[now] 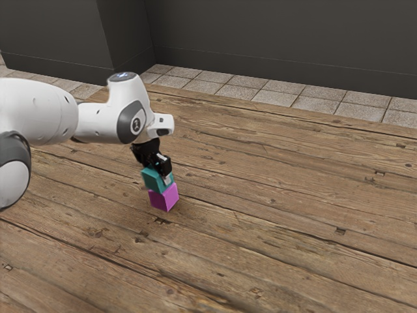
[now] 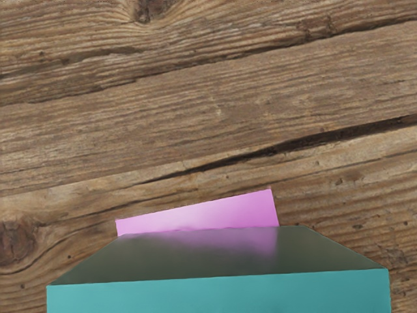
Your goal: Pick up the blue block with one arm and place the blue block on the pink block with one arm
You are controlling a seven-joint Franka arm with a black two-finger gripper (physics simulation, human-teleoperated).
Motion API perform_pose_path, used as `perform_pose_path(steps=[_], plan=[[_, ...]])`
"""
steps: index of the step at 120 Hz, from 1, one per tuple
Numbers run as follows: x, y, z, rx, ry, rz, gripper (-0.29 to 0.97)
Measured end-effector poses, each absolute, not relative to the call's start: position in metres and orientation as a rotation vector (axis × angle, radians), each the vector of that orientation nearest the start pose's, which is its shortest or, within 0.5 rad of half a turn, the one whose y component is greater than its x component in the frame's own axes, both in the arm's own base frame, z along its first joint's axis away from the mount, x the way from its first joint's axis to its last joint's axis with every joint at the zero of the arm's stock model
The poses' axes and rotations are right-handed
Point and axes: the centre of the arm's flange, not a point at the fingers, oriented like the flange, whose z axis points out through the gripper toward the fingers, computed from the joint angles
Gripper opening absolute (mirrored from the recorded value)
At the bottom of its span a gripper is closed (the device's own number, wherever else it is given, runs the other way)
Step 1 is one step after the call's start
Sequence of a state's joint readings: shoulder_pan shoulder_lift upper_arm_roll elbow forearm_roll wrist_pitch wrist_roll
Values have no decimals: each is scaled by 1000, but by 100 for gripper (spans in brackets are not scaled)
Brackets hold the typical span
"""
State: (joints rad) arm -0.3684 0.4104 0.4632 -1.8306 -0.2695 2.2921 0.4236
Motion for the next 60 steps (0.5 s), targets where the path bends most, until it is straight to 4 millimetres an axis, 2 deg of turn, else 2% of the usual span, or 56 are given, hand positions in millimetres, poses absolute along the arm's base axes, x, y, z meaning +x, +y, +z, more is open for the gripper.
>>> perform_pose_path(steps=[60], plan=[[647, 45, 331, -3219, 188, -199, 33]])
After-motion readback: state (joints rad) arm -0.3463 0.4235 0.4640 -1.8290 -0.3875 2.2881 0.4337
